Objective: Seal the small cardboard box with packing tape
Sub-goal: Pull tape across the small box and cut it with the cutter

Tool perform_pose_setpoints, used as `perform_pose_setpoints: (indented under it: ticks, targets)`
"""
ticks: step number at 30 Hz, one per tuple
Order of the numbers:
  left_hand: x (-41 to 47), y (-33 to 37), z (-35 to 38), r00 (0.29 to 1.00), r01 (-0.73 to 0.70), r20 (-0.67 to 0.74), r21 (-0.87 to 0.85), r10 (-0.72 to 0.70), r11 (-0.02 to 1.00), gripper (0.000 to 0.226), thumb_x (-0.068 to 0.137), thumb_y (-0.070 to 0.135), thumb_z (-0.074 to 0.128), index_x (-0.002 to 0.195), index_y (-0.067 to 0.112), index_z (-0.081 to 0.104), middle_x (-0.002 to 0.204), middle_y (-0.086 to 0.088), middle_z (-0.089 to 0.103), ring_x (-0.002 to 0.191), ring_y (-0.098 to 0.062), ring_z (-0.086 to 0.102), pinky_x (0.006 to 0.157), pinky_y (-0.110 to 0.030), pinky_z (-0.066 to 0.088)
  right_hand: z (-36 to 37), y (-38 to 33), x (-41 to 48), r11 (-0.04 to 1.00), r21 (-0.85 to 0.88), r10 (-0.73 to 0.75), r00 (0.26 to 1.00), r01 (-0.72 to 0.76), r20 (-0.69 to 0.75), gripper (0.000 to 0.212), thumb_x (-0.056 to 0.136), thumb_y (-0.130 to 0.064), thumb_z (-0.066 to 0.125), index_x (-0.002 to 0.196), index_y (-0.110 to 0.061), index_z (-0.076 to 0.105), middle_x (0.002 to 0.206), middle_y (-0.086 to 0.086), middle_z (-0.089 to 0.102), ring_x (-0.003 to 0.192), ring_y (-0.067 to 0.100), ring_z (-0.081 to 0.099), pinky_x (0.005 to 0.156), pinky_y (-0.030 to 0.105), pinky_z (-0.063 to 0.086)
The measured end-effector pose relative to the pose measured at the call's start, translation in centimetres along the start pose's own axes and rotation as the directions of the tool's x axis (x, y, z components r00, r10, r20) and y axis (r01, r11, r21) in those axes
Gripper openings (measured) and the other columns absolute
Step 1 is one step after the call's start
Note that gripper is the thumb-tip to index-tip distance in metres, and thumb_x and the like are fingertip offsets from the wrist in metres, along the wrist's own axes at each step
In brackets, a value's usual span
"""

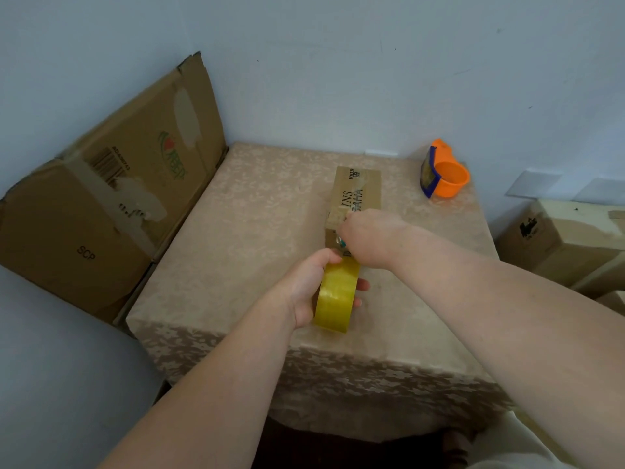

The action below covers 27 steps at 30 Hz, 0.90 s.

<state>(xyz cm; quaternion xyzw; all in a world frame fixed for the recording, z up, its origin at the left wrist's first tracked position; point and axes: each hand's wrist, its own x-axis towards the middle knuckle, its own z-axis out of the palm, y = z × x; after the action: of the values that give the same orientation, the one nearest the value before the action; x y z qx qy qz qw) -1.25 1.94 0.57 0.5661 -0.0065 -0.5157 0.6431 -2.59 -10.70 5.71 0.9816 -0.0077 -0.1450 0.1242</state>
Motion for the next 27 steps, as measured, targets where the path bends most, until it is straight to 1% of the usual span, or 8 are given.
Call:
perform_pose_setpoints:
  ticks: [3, 7, 9, 12, 15, 17, 24, 27]
  targets:
    - [-0.1, -0.1, 0.0, 1.0, -0.001, 0.004, -0.008, 0.001, 1.0, 0.024, 0.089, 0.026, 0.04, 0.095, 0.014, 0.061, 0.086, -0.019, 0.07, 0.059, -0.029, 0.061, 0.071, -0.037, 0.048, -0.2, 0.2, 0.1, 1.0, -0.017, -0.017, 1.0, 0.017, 0.021, 0.031, 0.094, -0.009, 0.039, 0.119, -0.007, 0.058, 0.121, 0.012, 0.06, 0.106, 0.03, 0.061, 0.081, 0.036, 0.05]
    - [0.0, -0.1, -0.2, 1.0, 0.006, -0.002, -0.023, -0.006, 1.0, 0.023, 0.088, 0.026, 0.041, 0.101, 0.016, 0.057, 0.087, -0.02, 0.07, 0.057, -0.029, 0.063, 0.07, -0.037, 0.048, -0.5, 2.0, 0.5, 1.0, -0.004, -0.003, 0.998, 0.003, 0.064, 0.028, 0.094, -0.014, 0.045, 0.114, -0.007, 0.062, 0.111, 0.011, 0.065, 0.096, 0.026, 0.063, 0.07, 0.03, 0.049]
    - [0.0, -0.1, -0.3, 1.0, 0.007, -0.003, -0.025, -0.007, 1.0, 0.021, 0.089, 0.026, 0.042, 0.102, 0.017, 0.054, 0.087, -0.02, 0.07, 0.057, -0.03, 0.063, 0.07, -0.037, 0.048, -0.8, 2.5, 0.4, 1.0, 0.013, -0.007, 0.997, 0.007, 0.072, 0.03, 0.096, -0.017, 0.042, 0.119, -0.006, 0.059, 0.115, 0.012, 0.063, 0.101, 0.027, 0.061, 0.07, 0.029, 0.044]
    - [0.0, -0.1, -0.2, 1.0, 0.004, 0.004, -0.033, -0.003, 0.999, 0.019, 0.089, 0.026, 0.041, 0.101, 0.017, 0.054, 0.086, -0.02, 0.07, 0.057, -0.03, 0.063, 0.07, -0.037, 0.048, -0.4, 2.5, 0.5, 1.0, 0.027, -0.01, 0.997, 0.008, 0.074, 0.032, 0.096, -0.017, 0.042, 0.122, -0.007, 0.057, 0.119, 0.012, 0.061, 0.103, 0.027, 0.06, 0.075, 0.03, 0.047]
    - [0.0, -0.1, -0.3, 1.0, 0.002, 0.011, -0.035, -0.002, 0.999, 0.019, 0.09, 0.026, 0.041, 0.099, 0.018, 0.055, 0.087, -0.021, 0.07, 0.058, -0.03, 0.062, 0.07, -0.037, 0.048, 0.4, 2.1, 0.8, 1.0, -0.007, -0.021, 0.997, 0.022, 0.068, 0.033, 0.095, -0.017, 0.045, 0.125, -0.008, 0.056, 0.134, 0.012, 0.055, 0.111, 0.028, 0.058, 0.088, 0.035, 0.051]
    - [0.0, -0.1, -0.3, 1.0, 0.002, 0.013, -0.038, -0.001, 0.999, 0.019, 0.089, 0.026, 0.041, 0.101, 0.018, 0.055, 0.088, -0.021, 0.07, 0.059, -0.03, 0.063, 0.071, -0.038, 0.048, 0.4, 2.0, 0.6, 0.998, -0.037, -0.04, 0.997, 0.043, 0.067, 0.035, 0.095, -0.017, 0.044, 0.128, -0.008, 0.053, 0.144, 0.011, 0.047, 0.116, 0.027, 0.056, 0.09, 0.034, 0.049]
    - [0.0, -0.2, -0.3, 1.0, -0.004, 0.028, -0.022, 0.005, 1.0, 0.021, 0.089, 0.025, 0.041, 0.101, 0.018, 0.057, 0.088, -0.02, 0.07, 0.058, -0.031, 0.063, 0.069, -0.037, 0.049, -0.2, 1.9, -0.2, 0.992, -0.097, -0.068, 0.993, 0.078, 0.096, 0.037, 0.098, -0.017, 0.039, 0.134, -0.009, 0.047, 0.152, 0.01, 0.034, 0.12, 0.025, 0.052, 0.086, 0.029, 0.044]
    - [0.0, -0.1, -0.3, 1.0, -0.005, 0.03, -0.026, 0.006, 1.0, 0.022, 0.089, 0.025, 0.041, 0.099, 0.017, 0.059, 0.087, -0.02, 0.07, 0.058, -0.03, 0.063, 0.069, -0.037, 0.049, -0.2, 1.7, -0.3, 0.99, -0.118, -0.064, 0.994, 0.075, 0.091, 0.037, 0.097, -0.016, 0.04, 0.133, -0.009, 0.048, 0.152, 0.009, 0.034, 0.117, 0.024, 0.054, 0.076, 0.026, 0.04]
